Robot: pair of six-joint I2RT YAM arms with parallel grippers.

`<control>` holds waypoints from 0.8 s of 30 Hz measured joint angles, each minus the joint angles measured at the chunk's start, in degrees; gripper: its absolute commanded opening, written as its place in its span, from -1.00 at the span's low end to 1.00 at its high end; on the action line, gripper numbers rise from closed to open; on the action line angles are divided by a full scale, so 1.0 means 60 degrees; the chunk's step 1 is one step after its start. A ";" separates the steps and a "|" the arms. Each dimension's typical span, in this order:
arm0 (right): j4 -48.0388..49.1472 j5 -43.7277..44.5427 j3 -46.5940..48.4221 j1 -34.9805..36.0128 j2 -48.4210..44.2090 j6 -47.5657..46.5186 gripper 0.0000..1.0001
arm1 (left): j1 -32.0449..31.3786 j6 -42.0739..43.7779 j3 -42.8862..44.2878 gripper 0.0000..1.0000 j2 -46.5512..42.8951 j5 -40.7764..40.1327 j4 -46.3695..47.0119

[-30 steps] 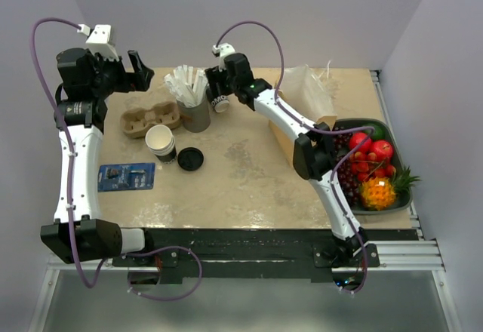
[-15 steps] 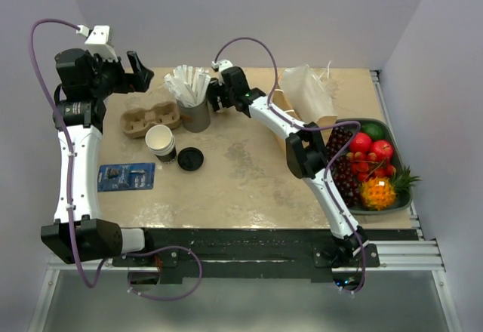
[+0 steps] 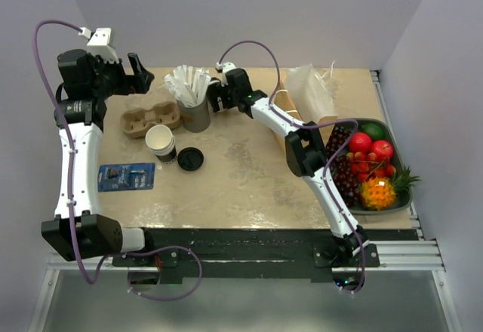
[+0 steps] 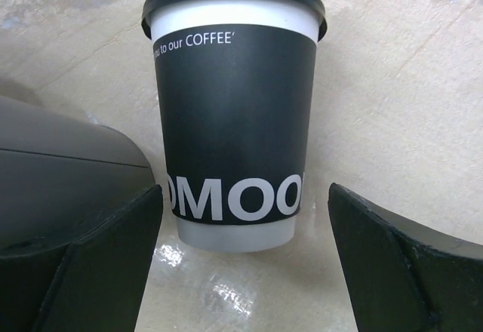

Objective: Pack the takeout coffee

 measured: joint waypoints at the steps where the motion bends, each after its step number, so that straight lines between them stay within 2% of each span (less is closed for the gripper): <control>1: 0.0040 -0.0036 0.0000 0.0000 0.0025 0.0047 0.85 | 0.0004 0.0004 0.0000 0.96 0.0018 0.0000 0.0000; 6: 0.0087 -0.0291 0.0000 0.0000 0.0149 0.0171 0.80 | 0.0033 0.0015 0.0000 0.96 0.0113 0.0000 0.0000; 19: 0.0051 -0.0255 0.0000 -0.0004 0.0211 0.0211 0.25 | 0.0058 0.0018 0.0000 0.96 0.0117 0.0058 0.0004; 24: 0.0036 -0.0233 -0.0025 -0.0051 0.0178 0.0146 0.23 | 0.0058 0.0015 -0.0011 0.96 0.0117 0.0248 0.0018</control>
